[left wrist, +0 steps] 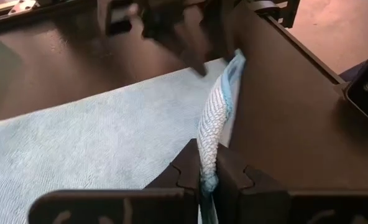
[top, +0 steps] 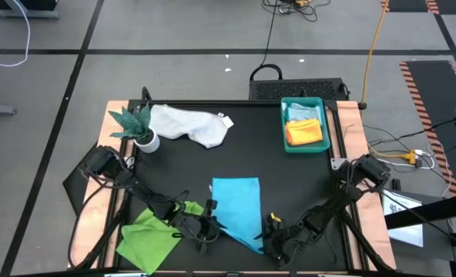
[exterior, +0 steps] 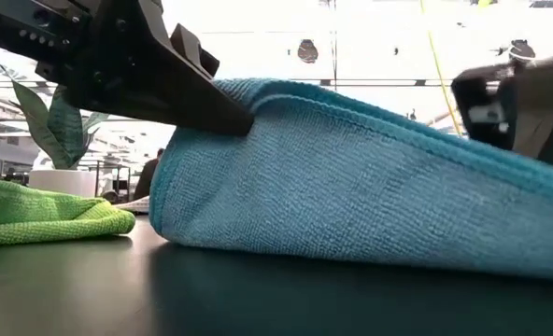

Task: Fold microfiber towels
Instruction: Fold the blue microfiber cloth

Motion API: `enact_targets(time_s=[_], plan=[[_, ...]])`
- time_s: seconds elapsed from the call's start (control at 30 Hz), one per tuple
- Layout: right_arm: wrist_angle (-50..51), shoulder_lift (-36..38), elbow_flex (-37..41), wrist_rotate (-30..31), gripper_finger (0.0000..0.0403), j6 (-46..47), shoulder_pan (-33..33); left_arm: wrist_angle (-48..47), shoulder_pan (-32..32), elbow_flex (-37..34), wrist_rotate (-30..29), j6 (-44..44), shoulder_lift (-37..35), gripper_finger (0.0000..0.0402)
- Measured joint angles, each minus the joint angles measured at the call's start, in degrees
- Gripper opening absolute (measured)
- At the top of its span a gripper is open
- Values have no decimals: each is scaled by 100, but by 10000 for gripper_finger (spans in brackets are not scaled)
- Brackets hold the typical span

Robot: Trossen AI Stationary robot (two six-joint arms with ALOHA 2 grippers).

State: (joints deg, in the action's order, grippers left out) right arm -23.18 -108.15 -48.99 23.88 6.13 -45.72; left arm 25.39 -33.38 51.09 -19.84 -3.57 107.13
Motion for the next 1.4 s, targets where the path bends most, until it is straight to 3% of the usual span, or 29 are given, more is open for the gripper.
enact_targets(time_s=[0.2, 0.37, 0.53, 0.67, 0.8, 0.93, 1.17, 1.4], plan=[[35, 302, 0, 5, 183, 263, -183, -39, 37, 0, 4, -129, 0, 7], [-17, 289, 2, 15, 183, 515, -325, -39, 37, 0, -7, -153, 0, 26], [-51, 213, 0, 146, 183, 114, -290, -44, 37, 0, -91, -160, 0, 20], [-67, -39, 0, -165, 183, -414, -256, -46, 37, 0, -107, -166, 0, 7], [-221, -158, 0, -159, 178, -472, -223, -48, 50, 0, -114, -166, 0, 21], [-190, -163, 0, 11, 140, -404, -225, -44, 74, 0, -123, -238, 0, 33], [-179, -171, 0, 15, 18, -312, -192, -85, 32, 0, -122, -213, 0, 8], [-149, 121, 2, 33, 7, 555, -188, -83, -237, 0, -122, 90, 0, 28]])
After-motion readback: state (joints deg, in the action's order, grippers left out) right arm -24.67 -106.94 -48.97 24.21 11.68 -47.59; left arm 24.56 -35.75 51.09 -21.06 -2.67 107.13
